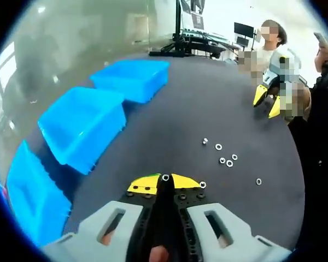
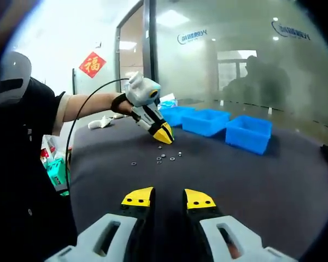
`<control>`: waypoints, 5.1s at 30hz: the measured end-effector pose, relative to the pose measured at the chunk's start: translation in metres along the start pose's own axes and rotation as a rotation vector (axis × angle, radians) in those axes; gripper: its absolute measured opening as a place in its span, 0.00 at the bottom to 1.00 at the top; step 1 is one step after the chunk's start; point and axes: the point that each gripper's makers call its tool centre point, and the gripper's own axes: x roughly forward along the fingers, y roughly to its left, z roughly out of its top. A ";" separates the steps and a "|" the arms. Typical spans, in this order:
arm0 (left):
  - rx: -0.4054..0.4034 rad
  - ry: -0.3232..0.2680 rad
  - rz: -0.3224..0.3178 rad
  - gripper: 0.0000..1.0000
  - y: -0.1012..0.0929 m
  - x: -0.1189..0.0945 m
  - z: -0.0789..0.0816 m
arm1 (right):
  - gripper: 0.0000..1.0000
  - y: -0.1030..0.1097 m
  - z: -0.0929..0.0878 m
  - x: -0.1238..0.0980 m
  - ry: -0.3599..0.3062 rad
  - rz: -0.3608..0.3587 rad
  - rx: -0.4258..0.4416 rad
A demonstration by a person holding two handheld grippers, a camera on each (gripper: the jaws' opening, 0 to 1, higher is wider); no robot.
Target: Sort the screws, nuts, and washers into the corresponding bins
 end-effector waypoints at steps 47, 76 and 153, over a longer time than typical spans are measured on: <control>-0.210 -0.264 0.516 0.00 0.137 -0.121 0.002 | 0.17 0.008 0.025 0.016 0.008 0.009 -0.046; -0.249 -0.210 0.549 0.34 0.171 -0.110 -0.013 | 0.17 0.004 0.030 0.001 -0.018 -0.016 -0.037; 0.001 -0.133 0.046 0.31 -0.066 -0.082 -0.014 | 0.18 0.003 0.012 -0.021 0.036 -0.027 -0.084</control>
